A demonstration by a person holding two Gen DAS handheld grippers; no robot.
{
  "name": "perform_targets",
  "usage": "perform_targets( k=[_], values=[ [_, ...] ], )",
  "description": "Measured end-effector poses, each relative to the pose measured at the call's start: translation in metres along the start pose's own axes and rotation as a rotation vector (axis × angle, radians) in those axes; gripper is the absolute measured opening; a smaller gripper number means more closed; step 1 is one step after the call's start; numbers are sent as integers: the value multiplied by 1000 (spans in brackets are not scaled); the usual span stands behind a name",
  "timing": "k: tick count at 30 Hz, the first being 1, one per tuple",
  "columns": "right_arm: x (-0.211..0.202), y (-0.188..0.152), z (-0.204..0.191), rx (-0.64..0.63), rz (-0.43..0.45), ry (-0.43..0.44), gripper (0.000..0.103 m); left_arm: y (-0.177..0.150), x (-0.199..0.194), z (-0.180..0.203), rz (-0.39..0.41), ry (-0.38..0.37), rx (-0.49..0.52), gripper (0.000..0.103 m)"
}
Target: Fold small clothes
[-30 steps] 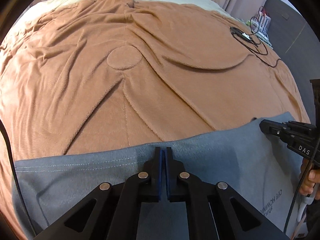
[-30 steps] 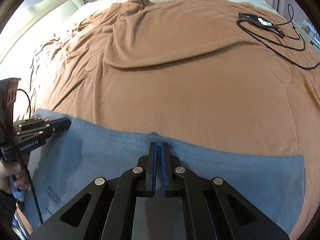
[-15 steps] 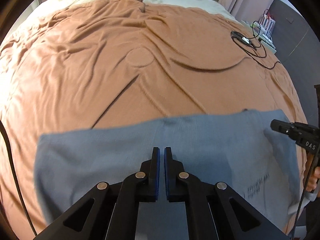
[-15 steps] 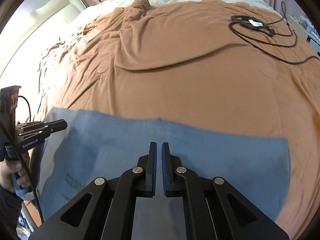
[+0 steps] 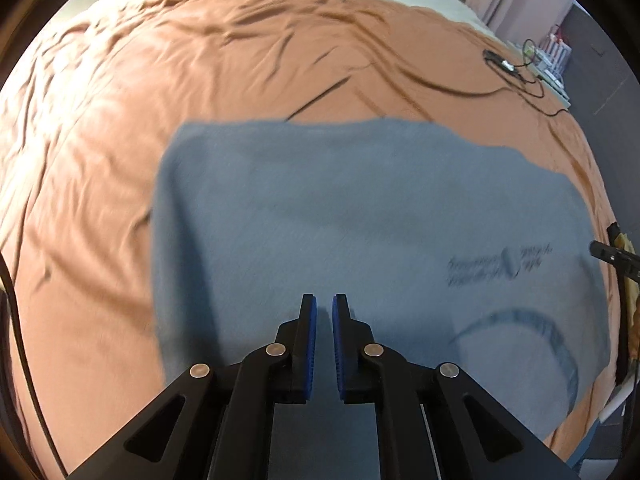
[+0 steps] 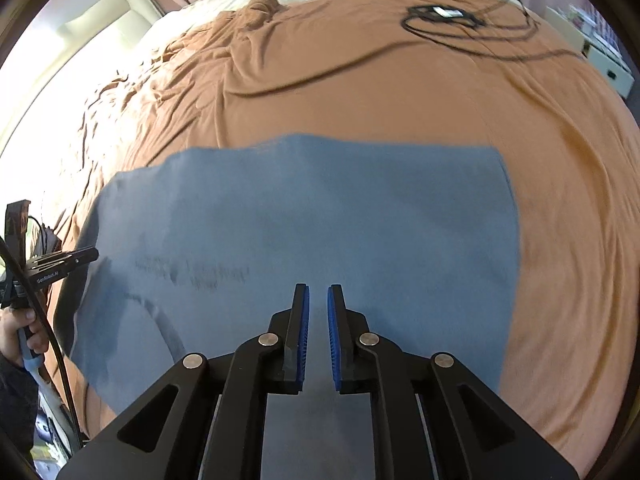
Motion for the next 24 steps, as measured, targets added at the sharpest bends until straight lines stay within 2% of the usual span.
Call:
perform_targets(
  k=[2, 5, 7, 9, 11, 15, 24],
  values=[
    [-6, -10, 7, 8, -3, -13, 7, -14, -2, -11, -19, -21, -24, 9],
    [-14, -27, 20, 27, -22, -31, 7, -31, -5, -25, -43, -4, -32, 9],
    [-19, -35, 28, 37, -24, -53, 7, -41, -6, -37, -58, 50, -37, 9],
    [-26, -42, 39, 63, -22, -79, 7, -46, -12, -50, -45, 124, -49, 9],
    [-35, -48, 49, 91, -14, -108, 7, -50, -20, -61, -30, 166, -70, 9],
    [-57, -59, 61, 144, 14, -133, 7, -59, -38, -72, -3, 162, -104, 9],
    [-95, -97, 52, 141, 70, -98, 7, -80, -76, -64, 74, 120, -111, 9]
  ],
)
Point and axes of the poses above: each gripper's, at about its wrist camera, not at the fingertips, and x roughly the way its jaws point, z to its right, y to its top, the point moved 2 cm from there along x, roughly the way its jaws point, and after that the axes turned 3 degrees about x, right-handed, at the moved point
